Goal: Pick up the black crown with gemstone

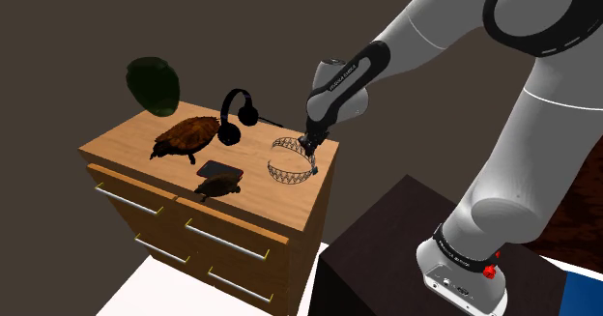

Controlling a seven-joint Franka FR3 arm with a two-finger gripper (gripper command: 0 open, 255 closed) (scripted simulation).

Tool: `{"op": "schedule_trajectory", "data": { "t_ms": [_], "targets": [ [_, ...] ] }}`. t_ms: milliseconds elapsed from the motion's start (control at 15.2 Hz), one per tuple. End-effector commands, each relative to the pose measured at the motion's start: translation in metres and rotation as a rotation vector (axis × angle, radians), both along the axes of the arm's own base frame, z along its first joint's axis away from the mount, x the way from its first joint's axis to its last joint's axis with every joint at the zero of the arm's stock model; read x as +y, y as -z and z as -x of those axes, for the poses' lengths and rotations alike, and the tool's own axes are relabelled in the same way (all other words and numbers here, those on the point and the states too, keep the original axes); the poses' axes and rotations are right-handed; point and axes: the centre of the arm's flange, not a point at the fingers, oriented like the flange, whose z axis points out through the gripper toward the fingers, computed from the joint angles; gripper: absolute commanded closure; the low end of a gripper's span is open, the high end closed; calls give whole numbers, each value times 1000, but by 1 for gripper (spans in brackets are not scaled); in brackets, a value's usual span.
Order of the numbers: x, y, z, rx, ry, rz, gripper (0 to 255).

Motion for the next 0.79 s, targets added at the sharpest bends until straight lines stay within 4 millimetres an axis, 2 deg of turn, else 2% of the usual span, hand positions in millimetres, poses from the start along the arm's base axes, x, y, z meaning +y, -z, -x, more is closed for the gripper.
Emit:
{"op": "schedule_trajectory", "data": {
  "t_ms": [0, 726],
  "targets": [
    [0, 1, 1, 1, -1, 0, 255],
    [0, -57, 1, 1, -1, 0, 255]
  ]
}}
